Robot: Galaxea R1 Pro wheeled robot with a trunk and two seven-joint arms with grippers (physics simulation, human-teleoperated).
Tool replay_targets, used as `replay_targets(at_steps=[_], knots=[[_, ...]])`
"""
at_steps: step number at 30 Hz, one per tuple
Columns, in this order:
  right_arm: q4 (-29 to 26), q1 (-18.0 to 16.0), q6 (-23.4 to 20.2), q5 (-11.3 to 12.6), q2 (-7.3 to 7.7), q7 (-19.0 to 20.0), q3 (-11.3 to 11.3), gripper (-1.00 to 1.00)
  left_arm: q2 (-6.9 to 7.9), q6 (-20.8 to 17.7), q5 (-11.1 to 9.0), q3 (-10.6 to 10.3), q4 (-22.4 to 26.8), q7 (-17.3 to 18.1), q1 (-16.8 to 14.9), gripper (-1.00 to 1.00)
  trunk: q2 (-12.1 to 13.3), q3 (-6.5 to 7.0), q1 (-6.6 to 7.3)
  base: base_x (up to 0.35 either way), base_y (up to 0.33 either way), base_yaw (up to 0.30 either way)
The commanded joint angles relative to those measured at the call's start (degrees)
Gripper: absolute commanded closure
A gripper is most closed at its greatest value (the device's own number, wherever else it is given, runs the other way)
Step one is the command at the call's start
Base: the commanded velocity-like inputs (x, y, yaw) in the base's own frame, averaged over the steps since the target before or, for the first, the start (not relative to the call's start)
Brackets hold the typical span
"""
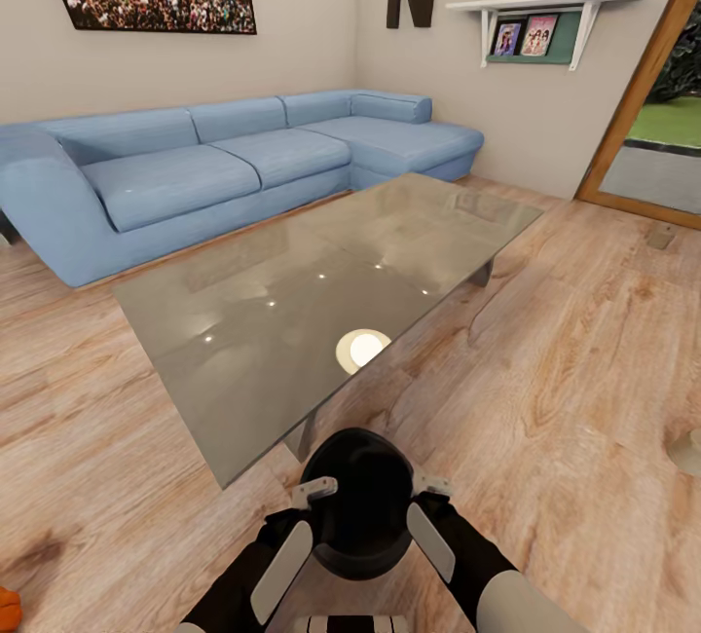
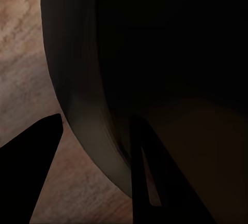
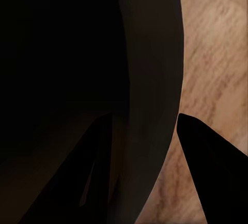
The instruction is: Place each of the two pumpkins and all three candles from the living room inside a cabinet in the living room (use any cabinet), then make sure every cabinet is closed, and position the cauldron so it is next to a table in the living room.
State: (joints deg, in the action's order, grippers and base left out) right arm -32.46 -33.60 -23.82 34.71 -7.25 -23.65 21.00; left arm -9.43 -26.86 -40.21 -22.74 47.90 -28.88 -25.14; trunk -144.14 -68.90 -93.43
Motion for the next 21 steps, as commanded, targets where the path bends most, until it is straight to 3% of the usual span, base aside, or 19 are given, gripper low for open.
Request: replay_targets(at_steps=[1,17,18,21], knots=[[-2.1,-0.1,0.5,-0.2,0.39,0.3,-0.1,1.00,1.17,0.0,-1.1,0.0,0.0,-0.3,0.0,1.00,0.0,0.00,0.01,0.000,0.000,0.000],[-2.1,-0.1,0.5,-0.2,0.31,0.3,-0.1,1.00,1.17,0.0,-1.1,0.0,-0.1,-0.2,0.0,1.00,0.0,-0.66,-0.07,0.000,0.000,0.000],[-2.1,-0.1,0.5,-0.2,0.34,0.3,-0.1,-1.00,1.17,0.0,-1.1,0.0,-0.1,-0.3,0.0,1.00,0.0,-0.66,-0.07,0.000,0.000,0.000],[-2.1,-0.1,0.5,-0.2,0.35,0.3,-0.1,-1.00,1.17,0.0,-1.1,0.0,0.0,-0.3,0.0,1.00,0.0,-0.66,-0.07,0.000,0.000,0.000]])
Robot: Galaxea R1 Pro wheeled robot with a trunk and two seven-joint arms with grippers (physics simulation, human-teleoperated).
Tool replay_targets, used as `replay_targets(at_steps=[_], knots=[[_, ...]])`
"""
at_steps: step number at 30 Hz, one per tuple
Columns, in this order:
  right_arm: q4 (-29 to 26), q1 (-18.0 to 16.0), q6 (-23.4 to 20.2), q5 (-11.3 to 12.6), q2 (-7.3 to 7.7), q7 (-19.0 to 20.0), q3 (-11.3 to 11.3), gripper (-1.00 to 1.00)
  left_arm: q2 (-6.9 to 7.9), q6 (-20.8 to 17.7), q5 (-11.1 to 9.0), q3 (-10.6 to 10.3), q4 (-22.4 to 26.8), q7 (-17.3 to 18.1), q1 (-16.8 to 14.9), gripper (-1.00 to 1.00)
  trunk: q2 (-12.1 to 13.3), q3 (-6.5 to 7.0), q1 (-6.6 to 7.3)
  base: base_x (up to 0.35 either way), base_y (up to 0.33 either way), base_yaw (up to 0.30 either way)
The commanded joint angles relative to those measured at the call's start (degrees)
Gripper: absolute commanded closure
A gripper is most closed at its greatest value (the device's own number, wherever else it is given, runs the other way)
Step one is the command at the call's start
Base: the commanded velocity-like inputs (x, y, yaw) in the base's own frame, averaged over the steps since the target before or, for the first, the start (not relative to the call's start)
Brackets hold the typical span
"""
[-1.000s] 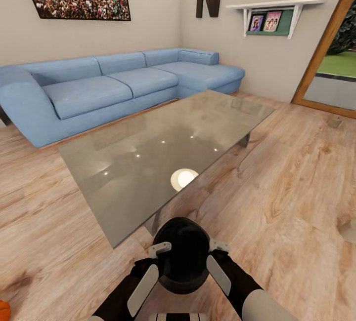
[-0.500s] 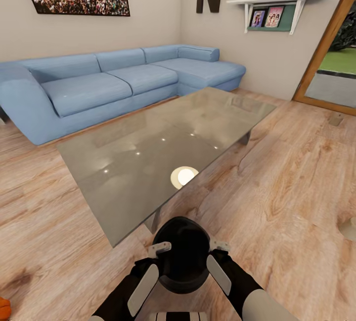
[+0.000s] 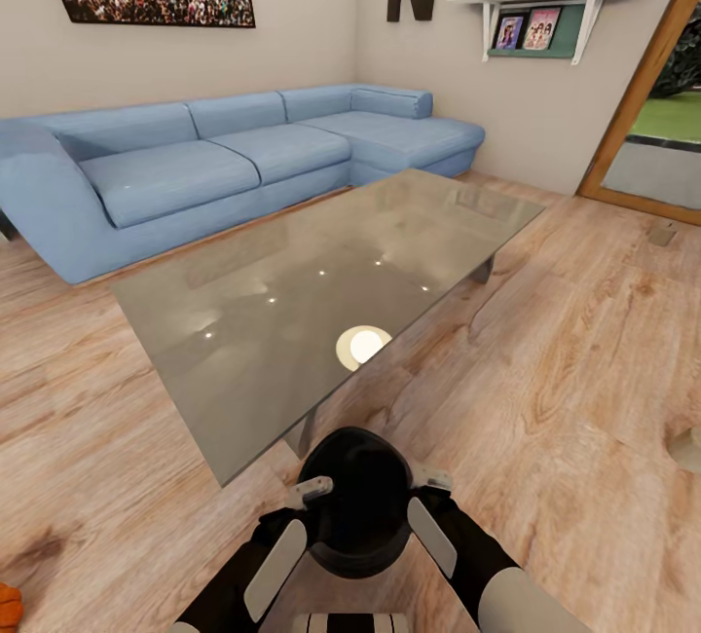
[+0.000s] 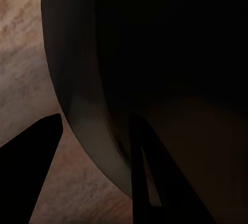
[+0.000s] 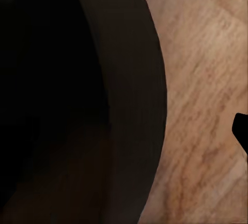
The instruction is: Place each of the two pumpkins and all three candles from the living room inside a cabinet in the living room (use any cabinet), then make sure every cabinet is closed, and position the cauldron so it is next to a table in the living room.
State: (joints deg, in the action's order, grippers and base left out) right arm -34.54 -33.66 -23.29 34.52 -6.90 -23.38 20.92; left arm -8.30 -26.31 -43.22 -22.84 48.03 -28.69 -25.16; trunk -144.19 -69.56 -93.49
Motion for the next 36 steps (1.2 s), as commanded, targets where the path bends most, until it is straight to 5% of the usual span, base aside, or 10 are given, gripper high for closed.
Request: replay_targets(at_steps=[1,2,14,36], knots=[[0.0,0.0,0.0,0.0,0.02,0.0,0.0,-1.00,0.04,-0.6,1.9,0.1,-0.2,-0.5,0.0,1.00,0.0,-0.01,-0.01,0.000,0.000,0.000],[0.0,0.0,0.0,0.0,0.04,0.0,0.0,-1.00,0.04,-0.6,1.9,0.1,-0.2,-0.5,0.0,-1.00,0.0,-0.01,-0.01,0.000,0.000,0.000],[0.0,0.0,0.0,0.0,0.13,0.0,-0.1,-1.00,-0.09,-0.6,1.9,0.1,0.1,-0.5,0.0,-1.00,0.0,-0.01,-0.01,0.000,0.000,0.000],[0.0,0.0,0.0,0.0,0.13,0.0,0.0,-1.00,-0.05,-0.8,1.1,0.6,2.5,-0.6,0.0,-1.00,0.3,4.87,0.56,-0.094,0.000,0.000]])
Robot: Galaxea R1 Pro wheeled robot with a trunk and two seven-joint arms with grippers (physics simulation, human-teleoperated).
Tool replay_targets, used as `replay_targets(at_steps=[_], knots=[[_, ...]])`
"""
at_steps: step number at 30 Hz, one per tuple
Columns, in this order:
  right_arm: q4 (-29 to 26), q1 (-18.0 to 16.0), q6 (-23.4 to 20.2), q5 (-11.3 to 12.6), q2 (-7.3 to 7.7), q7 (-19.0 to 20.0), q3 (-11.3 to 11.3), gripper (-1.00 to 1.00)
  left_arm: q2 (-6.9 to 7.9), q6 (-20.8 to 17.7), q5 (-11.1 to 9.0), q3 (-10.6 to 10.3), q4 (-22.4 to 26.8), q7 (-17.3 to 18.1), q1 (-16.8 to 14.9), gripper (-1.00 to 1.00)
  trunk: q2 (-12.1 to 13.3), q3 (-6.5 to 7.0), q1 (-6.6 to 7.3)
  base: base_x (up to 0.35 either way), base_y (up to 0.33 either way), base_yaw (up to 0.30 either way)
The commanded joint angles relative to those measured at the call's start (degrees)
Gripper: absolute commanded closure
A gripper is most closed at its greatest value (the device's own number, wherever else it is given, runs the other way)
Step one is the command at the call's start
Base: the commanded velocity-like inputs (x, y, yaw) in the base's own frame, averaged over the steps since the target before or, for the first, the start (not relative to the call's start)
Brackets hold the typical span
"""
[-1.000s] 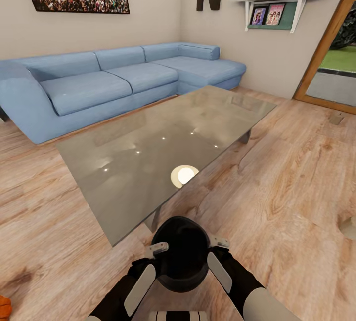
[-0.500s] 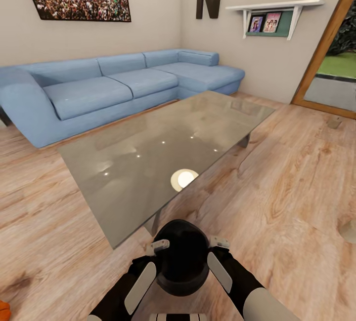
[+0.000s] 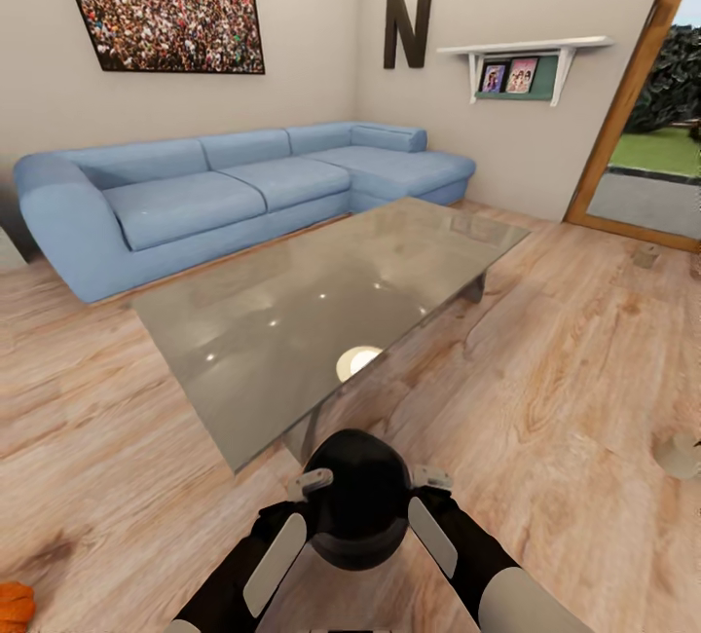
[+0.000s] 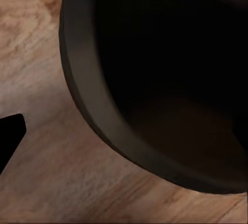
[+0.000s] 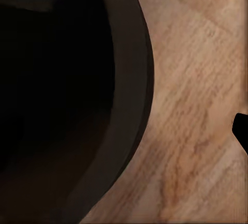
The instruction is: Place each of the two pumpkins and all three candles from the living room inside a cabinet in the living room (use any cabinet), then make sure every cabinet is closed, and position the cauldron so it is next to a table in the living room.
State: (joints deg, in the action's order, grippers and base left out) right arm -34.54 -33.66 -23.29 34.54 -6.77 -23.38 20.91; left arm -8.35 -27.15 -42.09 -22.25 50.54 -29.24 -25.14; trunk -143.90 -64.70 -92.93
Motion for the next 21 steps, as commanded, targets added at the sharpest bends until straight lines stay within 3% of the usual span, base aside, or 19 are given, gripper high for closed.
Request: replay_targets(at_steps=[1,21], knots=[[0.0,0.0,0.0,0.0,0.00,0.0,0.0,-1.00,0.00,0.0,0.0,0.0,0.0,-0.1,0.0,-1.00,0.0,0.23,0.02,-0.130,0.015,0.000],[-0.1,0.0,1.1,0.1,0.19,0.0,-0.2,-1.00,0.07,-0.2,0.0,0.0,0.0,-0.1,0.0,-1.00,0.3,4.66,0.54,-0.142,0.042,0.000]])
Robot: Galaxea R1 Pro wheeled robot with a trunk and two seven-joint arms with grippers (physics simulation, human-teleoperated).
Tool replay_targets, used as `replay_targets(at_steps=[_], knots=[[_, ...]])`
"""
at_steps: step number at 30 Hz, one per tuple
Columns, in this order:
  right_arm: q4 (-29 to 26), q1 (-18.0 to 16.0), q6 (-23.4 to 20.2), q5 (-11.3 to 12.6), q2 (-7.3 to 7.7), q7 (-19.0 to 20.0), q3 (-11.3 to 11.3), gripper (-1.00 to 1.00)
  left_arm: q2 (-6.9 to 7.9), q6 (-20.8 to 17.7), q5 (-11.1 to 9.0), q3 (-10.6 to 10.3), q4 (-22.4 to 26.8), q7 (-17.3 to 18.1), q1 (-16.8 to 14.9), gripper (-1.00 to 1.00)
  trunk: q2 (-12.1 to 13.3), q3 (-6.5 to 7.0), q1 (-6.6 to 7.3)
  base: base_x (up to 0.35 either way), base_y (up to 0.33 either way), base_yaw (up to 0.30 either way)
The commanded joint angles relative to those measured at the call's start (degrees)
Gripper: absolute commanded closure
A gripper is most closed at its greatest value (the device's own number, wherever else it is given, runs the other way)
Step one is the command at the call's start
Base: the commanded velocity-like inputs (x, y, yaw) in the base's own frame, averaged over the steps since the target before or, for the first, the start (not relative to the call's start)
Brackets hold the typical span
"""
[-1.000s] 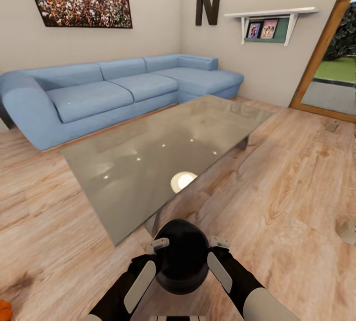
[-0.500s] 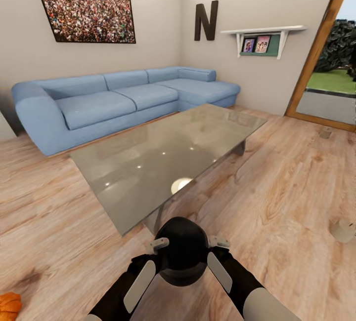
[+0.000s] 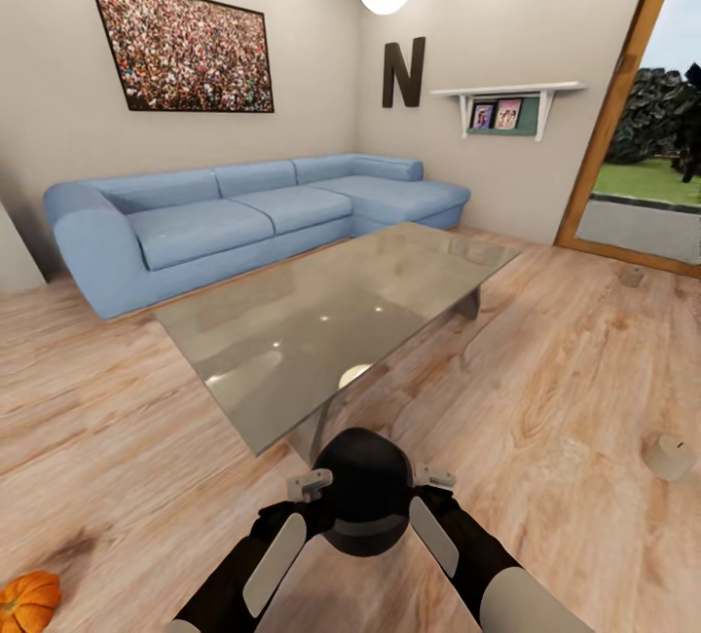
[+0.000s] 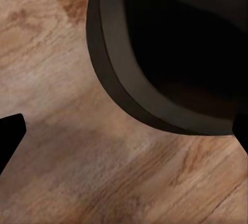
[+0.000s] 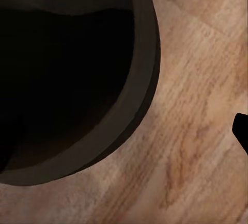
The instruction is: Place each of the two pumpkins and all three candles from the living room inside a cabinet in the living room (use any cabinet), then make sure every cabinet is closed, and position the cauldron so it is next to a table in the living room.
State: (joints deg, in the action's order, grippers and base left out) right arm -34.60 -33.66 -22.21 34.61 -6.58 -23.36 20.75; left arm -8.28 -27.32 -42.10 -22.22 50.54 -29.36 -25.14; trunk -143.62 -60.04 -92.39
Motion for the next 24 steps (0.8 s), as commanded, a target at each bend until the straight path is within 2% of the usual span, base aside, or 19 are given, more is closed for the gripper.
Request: replay_targets(at_steps=[1,8,24], knots=[[0.0,0.0,0.0,0.0,0.03,0.0,0.0,-1.00,0.01,0.0,0.0,0.0,0.0,0.0,0.0,-1.00,0.0,0.23,0.02,-0.031,0.012,0.000],[-0.1,0.0,0.2,0.0,-0.05,0.0,0.0,-1.00,0.10,-0.1,0.0,0.1,0.0,0.0,0.0,-1.00,0.1,1.78,0.20,-0.099,0.048,0.000],[-0.2,0.0,0.2,-0.1,-0.01,0.0,0.1,-1.00,0.12,-0.2,0.0,0.1,0.0,0.0,0.0,-1.00,0.3,5.32,0.62,-0.278,0.157,0.000]])
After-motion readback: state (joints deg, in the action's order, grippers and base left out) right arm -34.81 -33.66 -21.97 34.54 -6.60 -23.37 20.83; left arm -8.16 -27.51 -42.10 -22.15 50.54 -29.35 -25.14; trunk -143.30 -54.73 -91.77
